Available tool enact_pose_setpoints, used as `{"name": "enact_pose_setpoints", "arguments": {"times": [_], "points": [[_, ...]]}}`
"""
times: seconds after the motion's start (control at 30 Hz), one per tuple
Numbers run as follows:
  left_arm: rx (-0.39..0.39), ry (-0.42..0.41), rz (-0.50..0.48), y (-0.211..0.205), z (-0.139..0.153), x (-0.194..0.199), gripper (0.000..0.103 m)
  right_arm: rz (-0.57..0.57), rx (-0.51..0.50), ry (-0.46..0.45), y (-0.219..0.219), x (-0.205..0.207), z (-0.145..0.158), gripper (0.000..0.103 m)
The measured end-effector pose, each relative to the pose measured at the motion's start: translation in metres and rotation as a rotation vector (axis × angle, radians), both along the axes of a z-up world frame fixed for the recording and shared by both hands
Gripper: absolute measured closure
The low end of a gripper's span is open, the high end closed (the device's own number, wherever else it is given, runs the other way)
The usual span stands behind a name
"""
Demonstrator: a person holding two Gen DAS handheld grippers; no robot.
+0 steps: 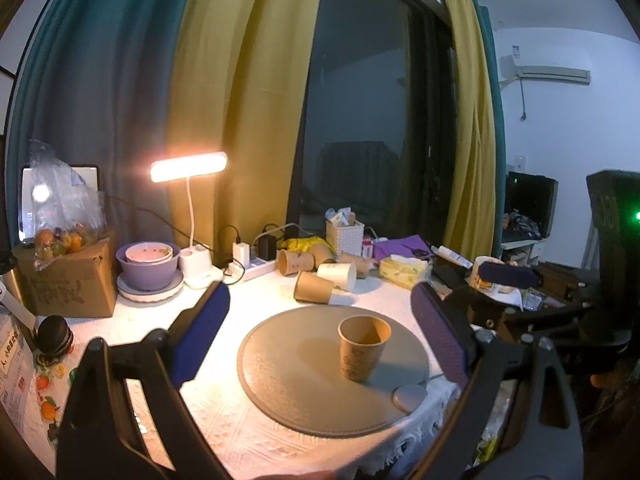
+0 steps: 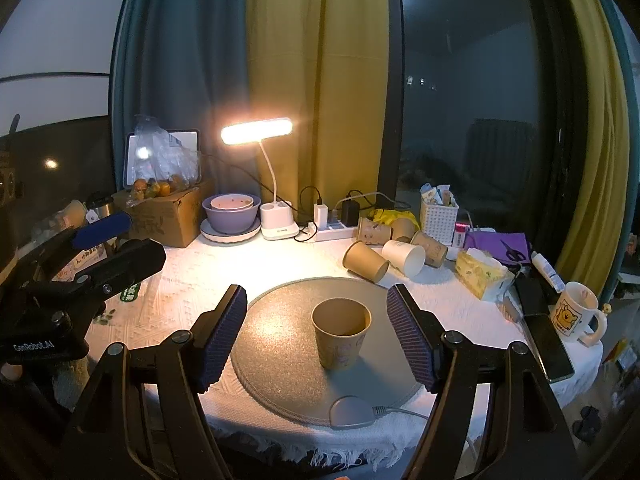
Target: Flip cup upright
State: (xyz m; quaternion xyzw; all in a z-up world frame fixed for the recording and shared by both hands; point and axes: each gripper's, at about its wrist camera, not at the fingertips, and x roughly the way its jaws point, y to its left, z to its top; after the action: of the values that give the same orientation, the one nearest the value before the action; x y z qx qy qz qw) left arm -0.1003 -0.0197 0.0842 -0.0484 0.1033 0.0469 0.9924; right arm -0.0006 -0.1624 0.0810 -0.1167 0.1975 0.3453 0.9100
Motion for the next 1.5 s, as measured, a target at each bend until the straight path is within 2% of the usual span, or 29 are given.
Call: {"name": "enact_pose_setpoints", "arguments": {"times": [1.5], "points": [[-0.021, 0.015, 0.006, -0.0011, -0.0021, 0.0023, 0.01, -0.005, -0.005, 0.012, 0.0001, -0.0006, -0.0032, 0.028]]}}
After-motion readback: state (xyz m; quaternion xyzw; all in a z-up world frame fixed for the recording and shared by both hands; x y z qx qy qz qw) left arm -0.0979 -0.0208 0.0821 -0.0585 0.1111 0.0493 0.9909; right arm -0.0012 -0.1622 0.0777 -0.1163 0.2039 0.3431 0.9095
